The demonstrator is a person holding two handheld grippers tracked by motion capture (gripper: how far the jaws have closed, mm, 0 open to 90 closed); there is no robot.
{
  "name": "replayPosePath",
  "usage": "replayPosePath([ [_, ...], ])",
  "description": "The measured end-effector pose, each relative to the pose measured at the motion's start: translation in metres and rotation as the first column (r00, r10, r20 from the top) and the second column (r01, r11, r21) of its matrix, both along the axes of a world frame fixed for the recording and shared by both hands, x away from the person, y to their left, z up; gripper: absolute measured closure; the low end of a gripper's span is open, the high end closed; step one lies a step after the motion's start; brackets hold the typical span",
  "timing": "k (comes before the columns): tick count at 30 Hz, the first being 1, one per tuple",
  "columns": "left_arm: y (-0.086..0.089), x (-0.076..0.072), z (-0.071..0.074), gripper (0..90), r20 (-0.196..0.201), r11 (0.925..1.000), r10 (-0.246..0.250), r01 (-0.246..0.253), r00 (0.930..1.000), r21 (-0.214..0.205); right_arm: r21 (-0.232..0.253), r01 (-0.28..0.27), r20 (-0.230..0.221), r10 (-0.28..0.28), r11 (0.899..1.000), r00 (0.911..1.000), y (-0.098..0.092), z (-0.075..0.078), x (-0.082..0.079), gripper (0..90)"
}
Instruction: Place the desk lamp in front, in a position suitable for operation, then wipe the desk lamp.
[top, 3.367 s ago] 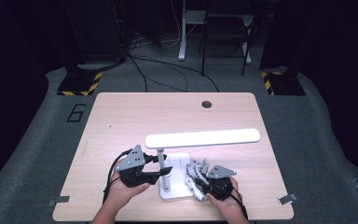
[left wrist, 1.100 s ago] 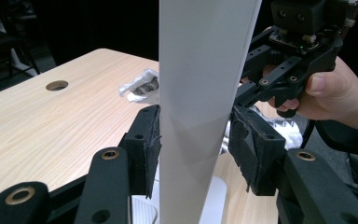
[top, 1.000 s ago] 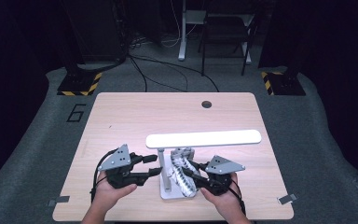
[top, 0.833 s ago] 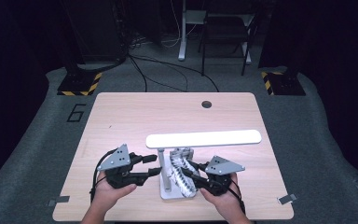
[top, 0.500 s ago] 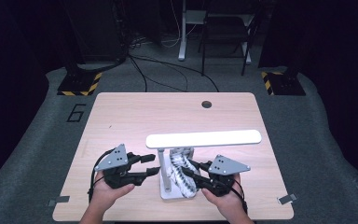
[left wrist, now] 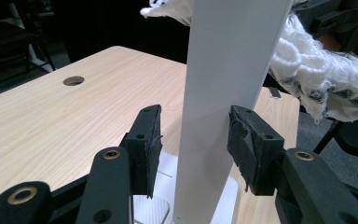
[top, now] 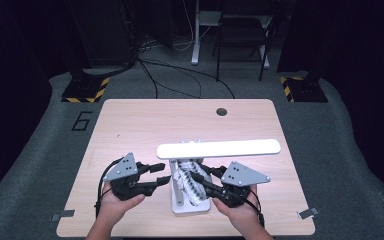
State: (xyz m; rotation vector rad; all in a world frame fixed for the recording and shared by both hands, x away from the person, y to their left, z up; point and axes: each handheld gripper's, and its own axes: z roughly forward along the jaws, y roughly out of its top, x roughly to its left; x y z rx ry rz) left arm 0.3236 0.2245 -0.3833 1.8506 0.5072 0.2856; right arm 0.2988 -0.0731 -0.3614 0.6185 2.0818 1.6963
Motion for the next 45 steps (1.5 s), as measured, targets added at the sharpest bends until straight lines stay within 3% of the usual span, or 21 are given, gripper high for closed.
replayPosePath([
  [15, 0.001, 0.001, -0.001, 53.1, -0.006, 1.0, 0.005, -0.005, 1.0, -0.007, 0.002, 0.0, 0.043, 0.0, 1.0, 0.9991, 0.013, 0.006, 0.003, 71.5],
  [39, -0.001, -0.002, -0.002, 51.9, -0.01, 0.9999, 0.013, -0.013, 0.9999, 0.005, -0.018, 0.005, 0.01, -0.005, 1.0, 0.9999, 0.019, -0.018, 0.001, 71.6],
  [42, 0.0, -0.002, -0.002, 51.9, -0.011, 0.9999, 0.014, -0.013, 0.9999, 0.006, -0.008, 0.008, 0.026, -0.008, 1.0, 0.9996, 0.018, -0.012, 0.001, 71.6],
  [45, 0.001, -0.001, -0.002, 51.9, -0.006, 0.9998, 0.02, -0.02, 0.9998, 0.004, 0.008, 0.012, 0.075, -0.012, 1.0, 0.9971, 0.019, -0.001, 0.001, 71.6],
])
